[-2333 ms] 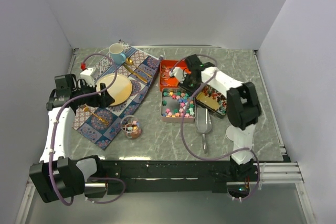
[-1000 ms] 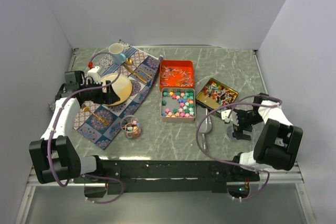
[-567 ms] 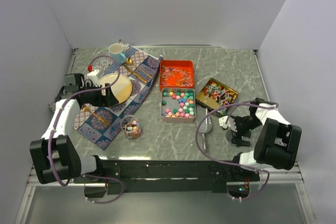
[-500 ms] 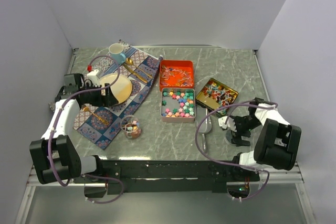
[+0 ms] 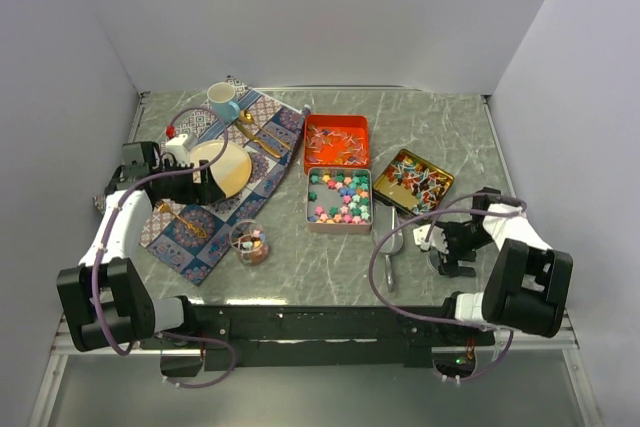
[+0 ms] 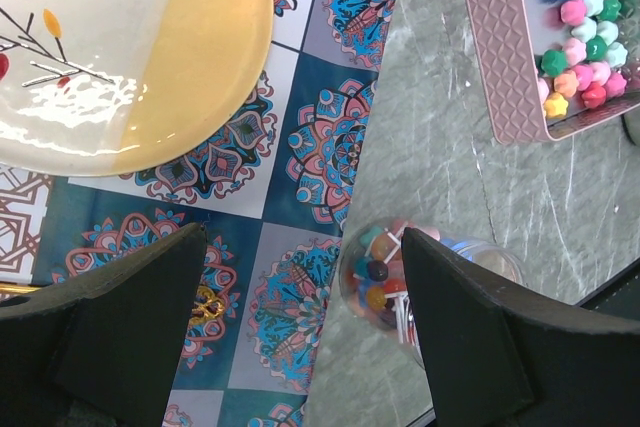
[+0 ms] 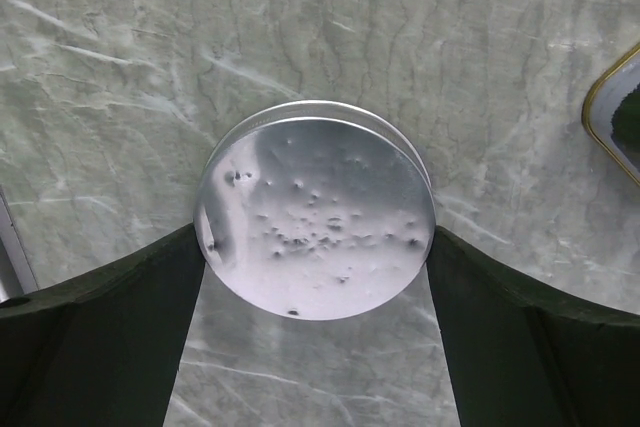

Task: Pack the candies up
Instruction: Pick up the bottle lid at the center of the board, then close the bottle lid on the packing bottle.

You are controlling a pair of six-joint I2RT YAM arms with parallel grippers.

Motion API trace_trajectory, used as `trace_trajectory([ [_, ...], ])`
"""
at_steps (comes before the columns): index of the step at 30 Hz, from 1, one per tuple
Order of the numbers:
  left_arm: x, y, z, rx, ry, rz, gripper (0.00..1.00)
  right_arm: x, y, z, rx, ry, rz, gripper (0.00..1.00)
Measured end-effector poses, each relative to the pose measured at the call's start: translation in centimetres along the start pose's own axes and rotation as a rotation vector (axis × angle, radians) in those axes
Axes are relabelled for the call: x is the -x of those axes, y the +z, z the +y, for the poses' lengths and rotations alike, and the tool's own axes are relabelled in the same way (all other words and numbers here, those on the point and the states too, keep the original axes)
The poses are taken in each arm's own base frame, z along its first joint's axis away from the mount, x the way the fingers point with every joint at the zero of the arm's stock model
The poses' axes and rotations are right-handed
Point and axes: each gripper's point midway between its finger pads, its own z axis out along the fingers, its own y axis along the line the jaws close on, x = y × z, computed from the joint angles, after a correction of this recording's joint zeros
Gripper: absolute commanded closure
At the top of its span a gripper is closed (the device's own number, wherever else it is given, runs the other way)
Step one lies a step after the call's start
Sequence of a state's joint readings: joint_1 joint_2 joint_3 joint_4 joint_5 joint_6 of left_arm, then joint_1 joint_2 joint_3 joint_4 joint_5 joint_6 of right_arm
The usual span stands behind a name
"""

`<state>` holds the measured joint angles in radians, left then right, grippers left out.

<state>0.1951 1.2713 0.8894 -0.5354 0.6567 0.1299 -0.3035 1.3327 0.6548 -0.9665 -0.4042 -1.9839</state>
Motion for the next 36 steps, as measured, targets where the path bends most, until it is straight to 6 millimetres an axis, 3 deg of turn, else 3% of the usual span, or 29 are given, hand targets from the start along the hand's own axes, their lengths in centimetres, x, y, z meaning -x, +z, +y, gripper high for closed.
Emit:
trace_trajectory([
  [5,-0.2,0.0,0.0,-0.006,0.032,0.004,0.15,0.9,-1.3,0.1,-0.041,-0.015,0.001,0.17],
  [8,-0.6,-0.1,0.2,-0.013,0.085,0.021,0.14,2.2,-4.1,-0.7,-0.091,-0.035,-0.005,0.15],
  [11,-0.6,-0.5,0.9,-0.011,0.102,0.011,0.14,4.3,-8.0,-2.8,-0.178,-0.082,-0.016,0.14],
  [15,0.3,-1.7,2.8,0.016,0.037,-0.051,0.15,10.3,-12.9,-6.1,-0.278,-0.219,-0.063,0.14],
  [18,1.4,-2.6,3.9,0.037,-0.038,-0.118,0.14,16.6,-15.1,-7.8,-0.292,-0.302,-0.151,0.14],
  [22,3.6,-4.0,4.0,0.062,-0.110,-0.225,0.14,26.1,-16.5,-10.3,-0.264,-0.393,-0.289,0.15],
  [24,4.8,-5.0,3.9,0.077,-0.134,-0.282,0.14,30.0,-16.1,-11.0,-0.235,-0.421,-0.342,0.15],
  [28,7.0,-7.5,3.8,0.111,-0.186,-0.399,0.13,38.2,-13.3,-11.3,-0.124,-0.472,-0.430,0.15],
  [33,9.5,-9.8,2.9,0.117,-0.243,-0.523,0.12,46.5,-7.5,-9.6,0.041,-0.504,-0.485,0.15],
  [36,10.2,-10.5,2.4,0.113,-0.276,-0.561,0.12,49.7,-3.6,-8.3,0.118,-0.532,-0.477,0.14],
])
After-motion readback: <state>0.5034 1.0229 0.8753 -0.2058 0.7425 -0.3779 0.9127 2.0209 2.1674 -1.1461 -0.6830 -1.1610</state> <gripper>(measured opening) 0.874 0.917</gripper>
